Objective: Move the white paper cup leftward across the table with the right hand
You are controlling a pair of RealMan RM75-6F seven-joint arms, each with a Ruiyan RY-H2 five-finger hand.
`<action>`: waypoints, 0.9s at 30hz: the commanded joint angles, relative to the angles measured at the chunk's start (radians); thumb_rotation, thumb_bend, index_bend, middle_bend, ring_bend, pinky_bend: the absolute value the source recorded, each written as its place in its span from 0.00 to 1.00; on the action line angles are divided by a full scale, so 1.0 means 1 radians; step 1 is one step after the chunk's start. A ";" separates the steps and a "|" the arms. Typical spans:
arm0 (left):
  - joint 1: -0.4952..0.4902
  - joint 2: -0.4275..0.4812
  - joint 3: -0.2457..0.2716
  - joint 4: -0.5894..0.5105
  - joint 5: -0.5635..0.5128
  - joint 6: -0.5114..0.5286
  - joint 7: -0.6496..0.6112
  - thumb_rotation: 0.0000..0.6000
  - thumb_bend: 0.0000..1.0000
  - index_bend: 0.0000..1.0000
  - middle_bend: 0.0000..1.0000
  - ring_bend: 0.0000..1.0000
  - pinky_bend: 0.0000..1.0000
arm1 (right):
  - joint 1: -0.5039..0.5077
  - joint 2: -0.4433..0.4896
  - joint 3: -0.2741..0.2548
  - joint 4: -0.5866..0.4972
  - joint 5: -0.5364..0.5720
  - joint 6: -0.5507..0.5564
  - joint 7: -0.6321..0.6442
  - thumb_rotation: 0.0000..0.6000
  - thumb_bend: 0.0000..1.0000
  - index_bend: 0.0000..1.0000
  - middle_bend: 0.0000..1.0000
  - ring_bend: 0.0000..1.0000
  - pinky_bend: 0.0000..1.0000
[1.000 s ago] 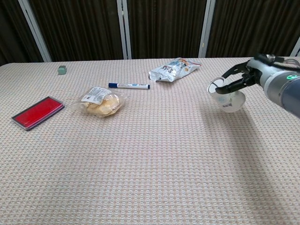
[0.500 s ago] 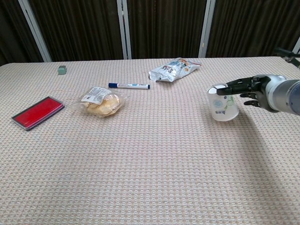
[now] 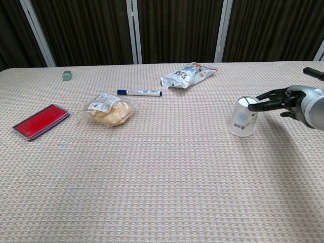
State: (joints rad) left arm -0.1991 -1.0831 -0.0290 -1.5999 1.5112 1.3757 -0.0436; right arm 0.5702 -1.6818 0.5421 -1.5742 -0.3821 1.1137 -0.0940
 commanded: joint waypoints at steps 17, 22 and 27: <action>0.001 0.000 0.000 0.000 0.000 0.001 0.001 1.00 0.13 0.00 0.00 0.00 0.00 | -0.148 0.330 -0.132 -0.269 -0.345 0.076 -0.047 1.00 0.11 0.14 0.00 0.00 0.00; 0.002 -0.002 -0.001 -0.003 -0.003 0.003 0.010 1.00 0.13 0.00 0.00 0.00 0.00 | -0.197 0.458 -0.258 -0.246 -0.584 0.084 -0.127 1.00 0.02 0.07 0.00 0.00 0.00; 0.003 -0.002 -0.001 -0.002 -0.004 0.004 0.006 1.00 0.13 0.00 0.00 0.00 0.00 | -0.250 0.493 -0.359 -0.161 -0.803 0.195 -0.192 1.00 0.00 0.00 0.00 0.00 0.00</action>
State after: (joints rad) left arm -0.1957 -1.0848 -0.0299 -1.6015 1.5069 1.3795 -0.0373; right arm 0.3691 -1.2354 0.2651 -1.7893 -1.0578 1.2386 -0.2335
